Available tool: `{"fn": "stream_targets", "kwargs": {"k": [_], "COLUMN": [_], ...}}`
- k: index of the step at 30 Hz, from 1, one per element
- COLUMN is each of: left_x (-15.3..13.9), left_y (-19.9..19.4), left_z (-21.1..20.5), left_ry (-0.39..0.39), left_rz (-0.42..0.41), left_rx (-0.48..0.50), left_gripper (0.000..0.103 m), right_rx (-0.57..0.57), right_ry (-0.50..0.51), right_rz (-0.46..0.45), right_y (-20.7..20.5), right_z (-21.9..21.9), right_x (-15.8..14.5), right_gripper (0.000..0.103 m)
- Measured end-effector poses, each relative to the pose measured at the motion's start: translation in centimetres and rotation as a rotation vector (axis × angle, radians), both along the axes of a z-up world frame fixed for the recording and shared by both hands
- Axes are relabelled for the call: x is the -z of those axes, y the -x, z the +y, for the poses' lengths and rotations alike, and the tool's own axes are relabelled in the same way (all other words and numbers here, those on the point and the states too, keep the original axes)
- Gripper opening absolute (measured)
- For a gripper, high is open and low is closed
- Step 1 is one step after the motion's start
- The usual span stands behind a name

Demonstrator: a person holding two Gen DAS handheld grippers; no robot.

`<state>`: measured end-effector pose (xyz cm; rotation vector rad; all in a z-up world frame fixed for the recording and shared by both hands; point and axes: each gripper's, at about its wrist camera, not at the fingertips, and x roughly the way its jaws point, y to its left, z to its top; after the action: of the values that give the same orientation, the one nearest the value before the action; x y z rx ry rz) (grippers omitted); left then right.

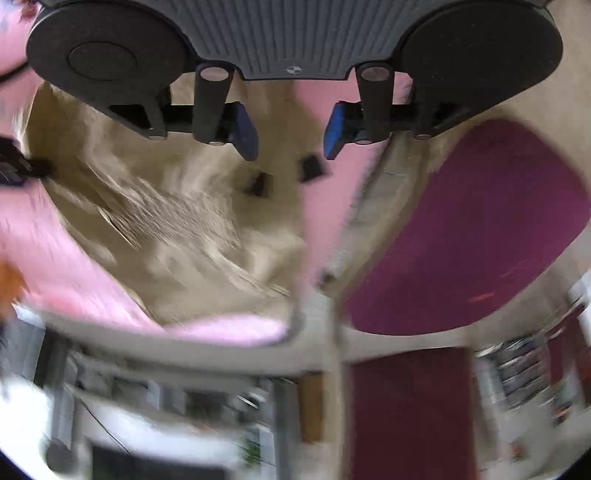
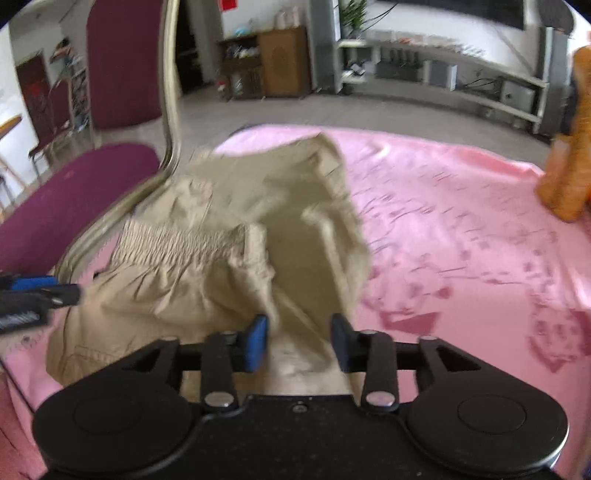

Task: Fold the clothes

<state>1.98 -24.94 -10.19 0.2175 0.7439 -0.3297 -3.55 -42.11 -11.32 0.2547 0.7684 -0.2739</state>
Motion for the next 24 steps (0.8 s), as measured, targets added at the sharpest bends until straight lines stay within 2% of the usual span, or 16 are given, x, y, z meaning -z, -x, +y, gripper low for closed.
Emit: {"fn": "stream_targets", "kwargs": {"k": [2, 6, 9, 11, 14, 15, 16, 18, 19, 20, 22, 24], "left_x": [-0.6, -0.1, 0.5, 1.4, 3.5, 4.2, 4.4, 4.6, 4.9, 5.1, 4.5, 3.8], "left_y": [0.2, 1.3, 2.4, 2.5, 0.9, 0.3, 0.0, -0.5, -0.7, -0.8, -0.6, -0.4], "left_z": [1.6, 2.8, 0.7, -0.6, -2.0, -2.2, -2.1, -1.9, -1.9, -1.8, -1.3, -0.6], "left_ry": [0.027, 0.128, 0.099, 0.079, -0.013, -0.045, -0.060, -0.080, -0.104, -0.134, -0.106, -0.066], "left_rz": [0.013, 0.123, 0.108, 0.113, 0.134, 0.133, 0.126, 0.106, 0.098, 0.089, 0.089, 0.092], "left_rx": [-0.013, 0.110, 0.224, 0.238, 0.168, 0.136, 0.114, 0.077, 0.052, 0.026, 0.019, 0.020], "left_gripper": [0.016, 0.012, 0.012, 0.012, 0.012, 0.017, 0.018, 0.019, 0.018, 0.013, 0.011, 0.011], "right_rx": [0.037, 0.071, 0.033, -0.040, -0.167, -0.175, -0.158, -0.058, 0.003, 0.064, 0.189, 0.313], "right_ry": [-0.008, -0.125, -0.305, -0.448, -0.653, -0.699, -0.722, -0.720, -0.738, -0.757, -0.769, -0.692], "right_rz": [-0.037, -0.112, -0.154, -0.164, -0.130, -0.104, -0.070, -0.028, -0.043, -0.058, -0.087, -0.102], "right_y": [1.6, 3.7, 3.6, 2.7, 0.7, 0.0, -0.5, -0.6, 0.1, 0.8, 2.3, 4.0], "right_z": [-0.8, -2.7, -3.7, -3.7, -3.4, -3.3, -3.5, -4.8, -6.0, -7.3, -9.6, -11.0], "right_x": [-1.0, -1.3, -0.4, 0.5, 2.5, 3.5, 4.6, 6.5, 7.2, 7.9, 8.9, 8.2], "right_gripper": [0.039, 0.032, 0.032, 0.032, 0.033, 0.033, 0.032, 0.019, 0.000, 0.000, 0.000, 0.001]}}
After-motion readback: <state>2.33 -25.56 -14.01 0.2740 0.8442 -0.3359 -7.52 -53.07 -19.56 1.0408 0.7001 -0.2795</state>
